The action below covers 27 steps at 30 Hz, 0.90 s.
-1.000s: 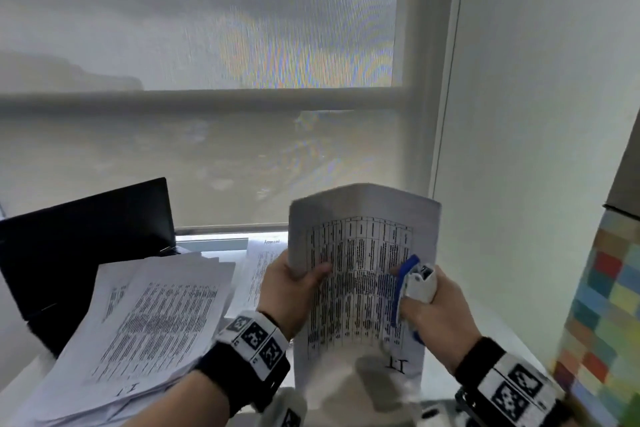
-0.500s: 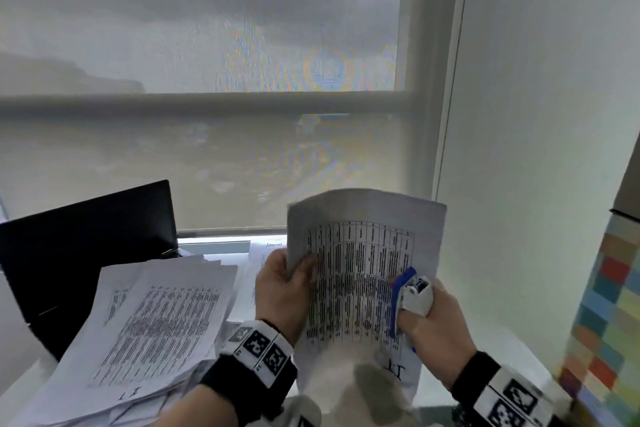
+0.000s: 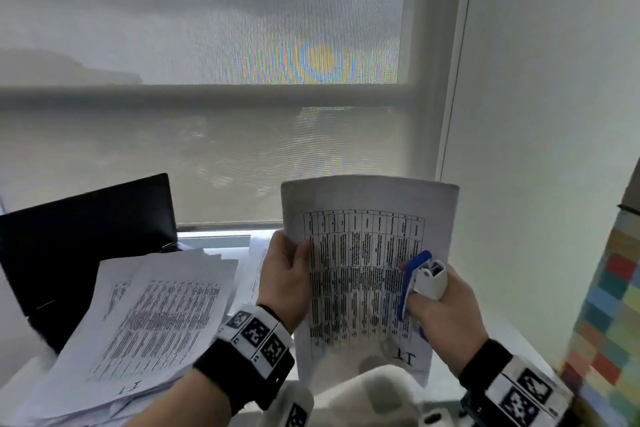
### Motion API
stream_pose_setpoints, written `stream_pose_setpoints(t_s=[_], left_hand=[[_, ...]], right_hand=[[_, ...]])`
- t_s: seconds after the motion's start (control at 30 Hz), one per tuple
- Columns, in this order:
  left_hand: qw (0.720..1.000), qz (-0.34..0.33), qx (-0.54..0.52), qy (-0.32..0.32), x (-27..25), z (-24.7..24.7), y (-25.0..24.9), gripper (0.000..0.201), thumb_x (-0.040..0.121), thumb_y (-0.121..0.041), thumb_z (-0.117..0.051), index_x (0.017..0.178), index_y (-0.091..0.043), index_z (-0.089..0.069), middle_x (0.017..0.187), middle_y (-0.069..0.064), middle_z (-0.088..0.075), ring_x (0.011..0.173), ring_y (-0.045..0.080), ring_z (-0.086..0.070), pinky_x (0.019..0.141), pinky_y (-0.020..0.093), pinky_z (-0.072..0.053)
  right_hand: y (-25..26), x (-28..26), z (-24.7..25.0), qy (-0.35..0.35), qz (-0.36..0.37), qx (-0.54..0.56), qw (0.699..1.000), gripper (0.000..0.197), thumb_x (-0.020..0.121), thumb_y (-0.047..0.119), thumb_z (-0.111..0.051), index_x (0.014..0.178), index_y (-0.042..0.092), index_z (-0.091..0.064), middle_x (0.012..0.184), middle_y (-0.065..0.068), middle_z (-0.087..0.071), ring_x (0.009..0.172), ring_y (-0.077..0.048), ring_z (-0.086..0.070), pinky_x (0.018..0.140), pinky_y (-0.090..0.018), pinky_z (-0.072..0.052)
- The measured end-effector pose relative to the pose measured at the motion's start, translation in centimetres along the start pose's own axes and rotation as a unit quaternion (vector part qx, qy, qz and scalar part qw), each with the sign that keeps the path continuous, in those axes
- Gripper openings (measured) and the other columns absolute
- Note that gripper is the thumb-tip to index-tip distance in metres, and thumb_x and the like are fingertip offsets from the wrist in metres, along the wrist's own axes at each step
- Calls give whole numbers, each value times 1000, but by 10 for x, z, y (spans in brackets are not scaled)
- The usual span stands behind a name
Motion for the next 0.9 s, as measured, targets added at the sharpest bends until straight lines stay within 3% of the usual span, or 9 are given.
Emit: stream_pose_setpoints(t_s=[0.27, 0.33, 0.4, 0.47, 0.57, 0.63, 0.73, 0.8, 0.9], left_hand=[[999, 35, 33, 12, -5, -3, 11, 15, 97, -6, -52, 93, -20, -52, 99, 4, -69, 96, 22, -66, 92, 51, -51], [998, 39, 44, 12, -4, -3, 10, 17, 97, -6, -51, 91, -22, -51, 95, 3, -68, 94, 21, -65, 90, 49, -52], [998, 34, 44, 10, -5, -2, 6, 21, 98, -4, -50, 88, -23, -51, 90, 0, -67, 90, 21, -64, 87, 43, -52], [998, 26, 47, 14, -5, -1, 2, 24, 98, -2, -49, 85, -23, -49, 84, -3, -64, 84, 20, -61, 78, 34, -50], [997, 13, 65, 29, -8, -3, -5, 24, 98, -1, -48, 84, -20, -48, 77, -4, -60, 73, 17, -57, 63, 20, -47], [996, 8, 72, 43, -11, -9, -7, 21, 98, -3, -48, 86, -19, -48, 78, -2, -61, 74, 18, -58, 64, 20, -48], [996, 7, 73, 54, -15, -18, -8, 23, 99, -4, -48, 83, -20, -46, 74, -3, -58, 67, 13, -53, 55, 14, -43], [996, 6, 67, 63, -18, -25, -10, 24, 99, -4, -47, 82, -20, -45, 74, -4, -57, 67, 13, -51, 54, 14, -42], [994, 5, 59, 87, -24, -36, -11, 23, 99, -3, -46, 85, -21, -47, 77, -5, -60, 73, 17, -57, 69, 28, -51]], right_hand=[[-18, -2, -7, 0, -23, -30, 999, 28, 61, 9, -57, 87, 21, -54, 68, -5, -52, 49, -15, -46, 50, -26, -38], [-14, 5, -3, -3, -23, -26, 999, 22, 65, 2, -56, 81, 17, -53, 74, -10, -48, 46, -12, -46, 45, -22, -37], [-6, 20, 8, -27, 0, -44, 999, 14, 62, 9, -57, 74, 17, -55, 88, -12, -52, 59, -22, -55, 49, -23, -41], [9, 35, 24, -71, 25, -53, 996, 25, 60, 24, -58, 83, 15, -58, 97, -17, -57, 71, -28, -55, 58, -26, -41], [53, 51, 50, -135, 88, 12, 987, 16, 79, 19, -68, 87, 18, -54, 81, -9, -56, 56, -21, -47, 53, -26, -38], [89, 56, 65, -180, 144, 32, 972, 20, 87, 21, -66, 99, 13, -52, 79, -1, -58, 62, -16, -52, 59, -30, -43], [129, 58, 68, -181, 232, 39, 955, 36, 90, 28, -63, 109, 0, -53, 91, -10, -62, 62, -1, -57, 55, -17, -46], [151, 55, 57, -151, 271, 31, 950, 41, 90, 31, -62, 108, -5, -53, 88, -10, -61, 58, 4, -55, 49, -8, -41], [178, 43, 36, -125, 318, 12, 940, 24, 87, 31, -64, 97, 15, -49, 78, 8, -58, 59, 8, -54, 53, -7, -40]])
Point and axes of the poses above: each hand's wrist, its own x-axis towards the middle knuckle, its own z-axis out of the back of the hand, y = z × x, the point moved 9 cm from there along x, towards the middle knuckle
